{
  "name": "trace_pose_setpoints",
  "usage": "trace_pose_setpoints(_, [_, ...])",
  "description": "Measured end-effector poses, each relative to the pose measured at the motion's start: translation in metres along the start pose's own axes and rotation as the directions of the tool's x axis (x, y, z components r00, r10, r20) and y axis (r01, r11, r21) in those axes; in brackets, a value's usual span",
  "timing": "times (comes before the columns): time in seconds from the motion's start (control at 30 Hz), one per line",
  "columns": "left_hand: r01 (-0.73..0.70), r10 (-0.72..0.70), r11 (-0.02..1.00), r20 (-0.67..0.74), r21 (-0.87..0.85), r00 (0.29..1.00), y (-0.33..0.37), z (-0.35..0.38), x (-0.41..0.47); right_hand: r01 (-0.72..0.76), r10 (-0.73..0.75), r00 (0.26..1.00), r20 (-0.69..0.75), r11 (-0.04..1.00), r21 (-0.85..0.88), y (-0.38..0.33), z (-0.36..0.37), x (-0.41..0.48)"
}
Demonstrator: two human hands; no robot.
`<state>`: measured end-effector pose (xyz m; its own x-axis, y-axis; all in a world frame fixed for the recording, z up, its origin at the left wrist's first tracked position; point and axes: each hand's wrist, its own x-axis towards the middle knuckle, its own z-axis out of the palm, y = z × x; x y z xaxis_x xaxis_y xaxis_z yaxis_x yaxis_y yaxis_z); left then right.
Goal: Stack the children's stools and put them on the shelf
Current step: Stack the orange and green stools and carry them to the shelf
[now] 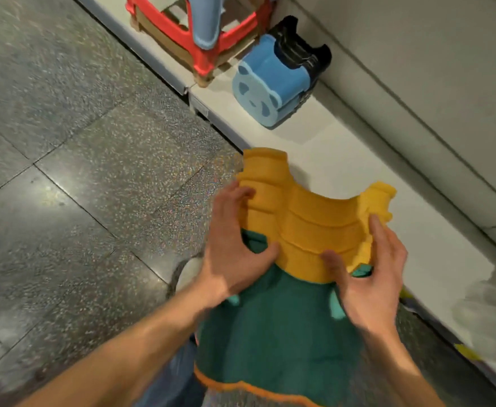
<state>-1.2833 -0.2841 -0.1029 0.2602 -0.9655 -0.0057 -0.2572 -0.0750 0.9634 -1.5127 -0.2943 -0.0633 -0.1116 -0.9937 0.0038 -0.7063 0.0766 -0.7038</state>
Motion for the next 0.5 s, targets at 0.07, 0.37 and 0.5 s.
trace_pose_setpoints(0.07, [0.011, -0.011, 1.0, 0.038, -0.009, 0.999, -0.007, 0.012, 0.038, -0.047, 0.047, 0.999, -0.011, 0.999, -0.016, 0.004, 0.012, 0.04])
trace_pose_setpoints(0.37, [-0.09, 0.081, 0.995, 0.172, 0.046, 0.982, -0.01, 0.081, 0.217, -0.06, 0.06, 0.989, -0.138, 0.998, 0.002, 0.037, 0.032, 0.198])
trace_pose_setpoints(0.5, [-0.102, 0.093, 0.995, 0.255, 0.022, 0.962, -0.003, 0.127, 0.272, -0.083, 0.082, 0.974, -0.211, 0.997, 0.004, 0.06, 0.023, 0.249])
